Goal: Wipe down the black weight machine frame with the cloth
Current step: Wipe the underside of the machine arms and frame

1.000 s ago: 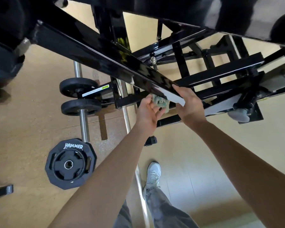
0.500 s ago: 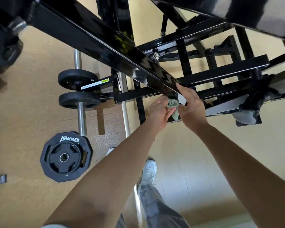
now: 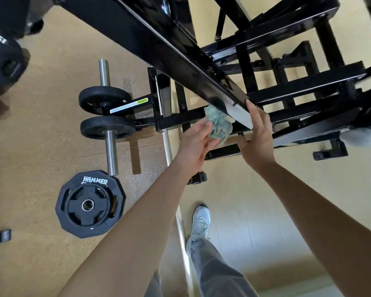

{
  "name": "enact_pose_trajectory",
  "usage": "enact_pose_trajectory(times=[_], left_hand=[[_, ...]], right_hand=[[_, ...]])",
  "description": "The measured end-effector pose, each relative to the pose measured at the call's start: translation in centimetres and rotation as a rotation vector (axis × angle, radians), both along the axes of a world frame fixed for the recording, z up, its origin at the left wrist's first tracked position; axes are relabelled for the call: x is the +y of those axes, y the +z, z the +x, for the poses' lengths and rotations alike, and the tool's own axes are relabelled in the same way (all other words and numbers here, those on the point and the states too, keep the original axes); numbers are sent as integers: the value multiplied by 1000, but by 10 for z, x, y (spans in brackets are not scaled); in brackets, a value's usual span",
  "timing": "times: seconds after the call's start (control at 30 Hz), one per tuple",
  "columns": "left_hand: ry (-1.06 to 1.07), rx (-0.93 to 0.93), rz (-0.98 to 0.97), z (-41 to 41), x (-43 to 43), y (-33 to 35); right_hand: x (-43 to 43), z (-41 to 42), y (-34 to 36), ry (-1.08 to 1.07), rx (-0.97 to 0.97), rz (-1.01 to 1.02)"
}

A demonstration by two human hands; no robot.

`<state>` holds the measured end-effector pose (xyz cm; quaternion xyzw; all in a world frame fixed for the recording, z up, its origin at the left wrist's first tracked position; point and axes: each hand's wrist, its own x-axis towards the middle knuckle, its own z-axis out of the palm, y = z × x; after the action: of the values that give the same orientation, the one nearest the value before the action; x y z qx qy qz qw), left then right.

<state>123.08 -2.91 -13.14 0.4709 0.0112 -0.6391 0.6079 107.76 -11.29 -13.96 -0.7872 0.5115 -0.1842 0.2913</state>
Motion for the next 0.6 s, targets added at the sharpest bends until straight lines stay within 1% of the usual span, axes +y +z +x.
enact_pose_trajectory(times=[0.07,0.17,0.27,0.33,0.37,0.4,0.43,0.5,0.57,0.6], left_hand=[[-3,-93,87,9,7,-16],[-19,-221,216,25,19,-50],[-68,-340,202,45,30,-89],[-115,-468,163,65,35,-113],[-139,-537,143,76,36,-126],[-155,-605,121,89,34,-139],[-159,-684,113,102,29,-153],[-157,-883,149,124,14,-183],[-201,-1091,170,133,-2,-211],[-233,-1143,167,131,-11,-225]], right_hand=[[6,7,-4,-37,8,-29],[23,21,-19,-97,-55,-85],[42,36,-42,-204,-123,-166],[43,41,-47,-329,-84,-225],[37,38,-48,-377,-53,-288],[28,34,-47,-381,-50,-361],[16,30,-45,-339,-77,-405],[-7,24,-44,-211,-133,-412],[-17,27,-49,-175,-107,-481],[-17,29,-56,-186,-89,-507]])
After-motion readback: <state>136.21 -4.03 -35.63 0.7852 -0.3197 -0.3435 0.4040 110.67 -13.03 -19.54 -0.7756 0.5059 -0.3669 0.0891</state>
